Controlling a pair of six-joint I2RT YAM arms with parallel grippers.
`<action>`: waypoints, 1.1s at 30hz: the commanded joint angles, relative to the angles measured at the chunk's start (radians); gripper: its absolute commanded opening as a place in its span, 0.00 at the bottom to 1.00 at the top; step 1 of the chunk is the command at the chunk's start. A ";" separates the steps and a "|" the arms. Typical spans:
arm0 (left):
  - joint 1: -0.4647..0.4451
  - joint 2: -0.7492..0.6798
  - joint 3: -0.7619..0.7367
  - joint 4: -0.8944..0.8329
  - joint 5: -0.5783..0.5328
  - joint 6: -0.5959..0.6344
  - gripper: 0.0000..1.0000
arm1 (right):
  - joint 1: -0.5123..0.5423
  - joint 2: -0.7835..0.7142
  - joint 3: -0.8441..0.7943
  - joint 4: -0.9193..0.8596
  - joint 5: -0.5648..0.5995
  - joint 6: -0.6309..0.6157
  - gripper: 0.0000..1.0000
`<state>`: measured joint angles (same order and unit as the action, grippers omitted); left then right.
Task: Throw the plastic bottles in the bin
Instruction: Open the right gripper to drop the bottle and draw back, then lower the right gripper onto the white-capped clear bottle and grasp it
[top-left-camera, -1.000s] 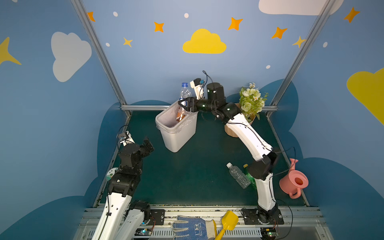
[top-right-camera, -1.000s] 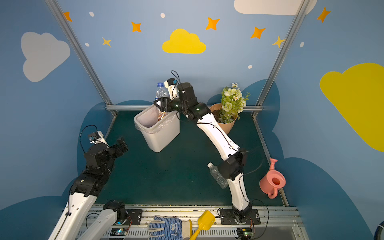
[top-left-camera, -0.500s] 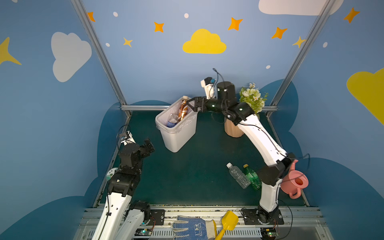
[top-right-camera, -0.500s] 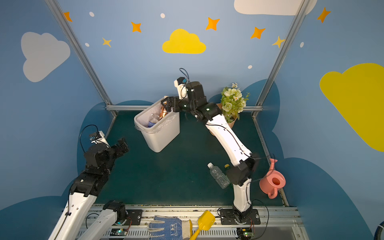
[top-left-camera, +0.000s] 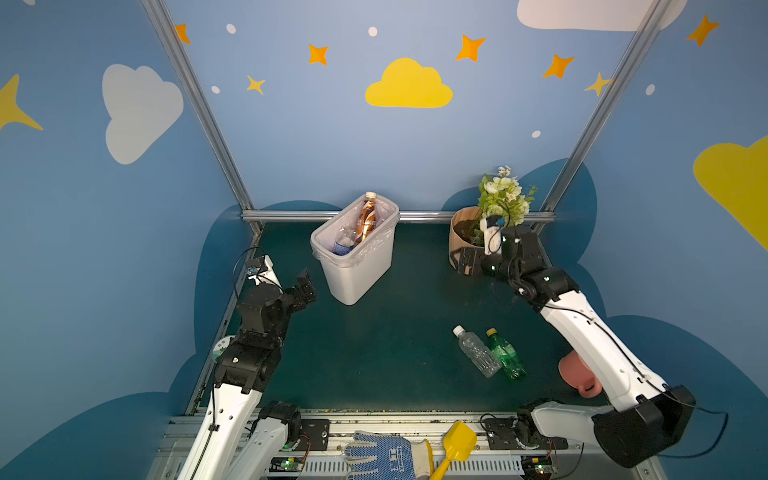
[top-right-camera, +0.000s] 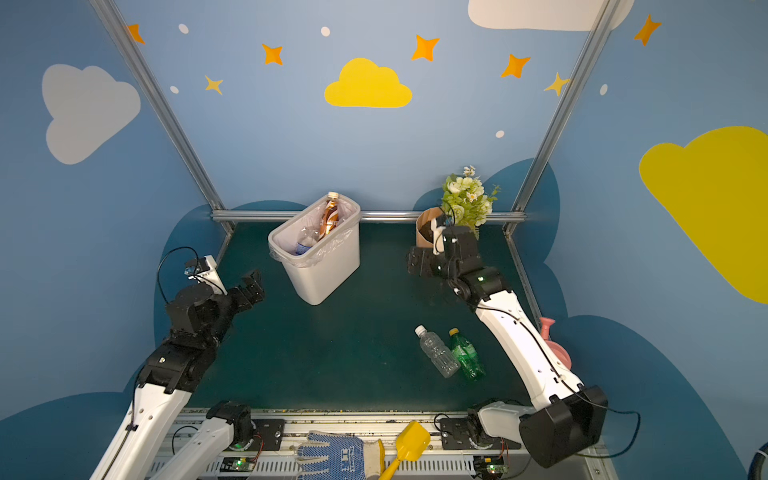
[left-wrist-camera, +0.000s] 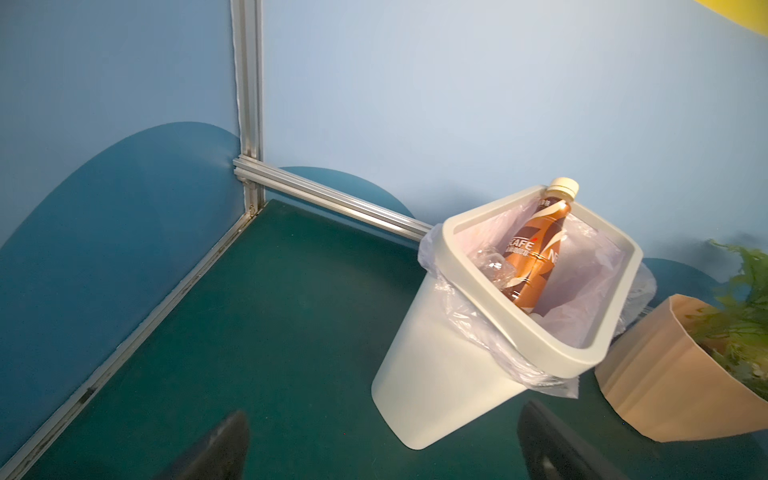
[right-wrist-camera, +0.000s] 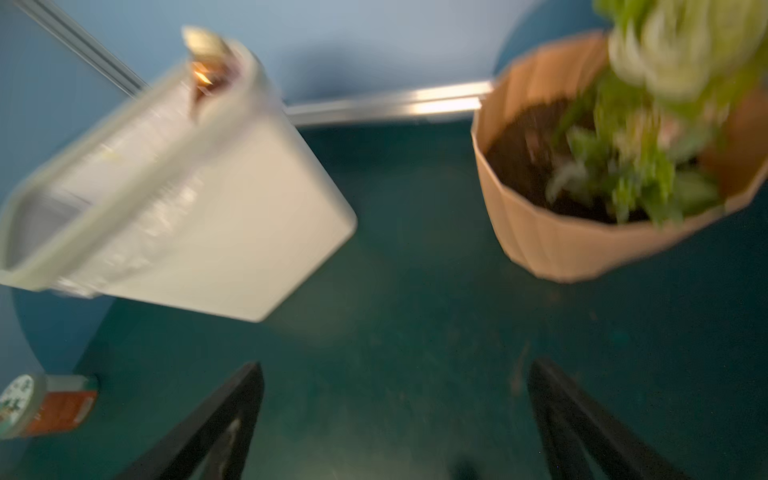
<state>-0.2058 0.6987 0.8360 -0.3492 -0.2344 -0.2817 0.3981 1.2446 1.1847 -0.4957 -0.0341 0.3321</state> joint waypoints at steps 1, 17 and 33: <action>-0.045 0.007 0.025 0.026 -0.034 0.027 1.00 | -0.036 -0.096 -0.124 -0.082 0.040 0.068 0.97; -0.114 0.062 0.023 0.065 -0.070 0.050 1.00 | -0.078 -0.157 -0.444 -0.172 -0.127 0.132 0.96; -0.115 0.043 0.015 0.044 -0.075 0.050 1.00 | 0.074 -0.019 -0.461 -0.185 -0.058 0.153 0.94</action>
<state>-0.3172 0.7570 0.8360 -0.3099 -0.3000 -0.2424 0.4515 1.2018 0.7261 -0.6617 -0.1204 0.4751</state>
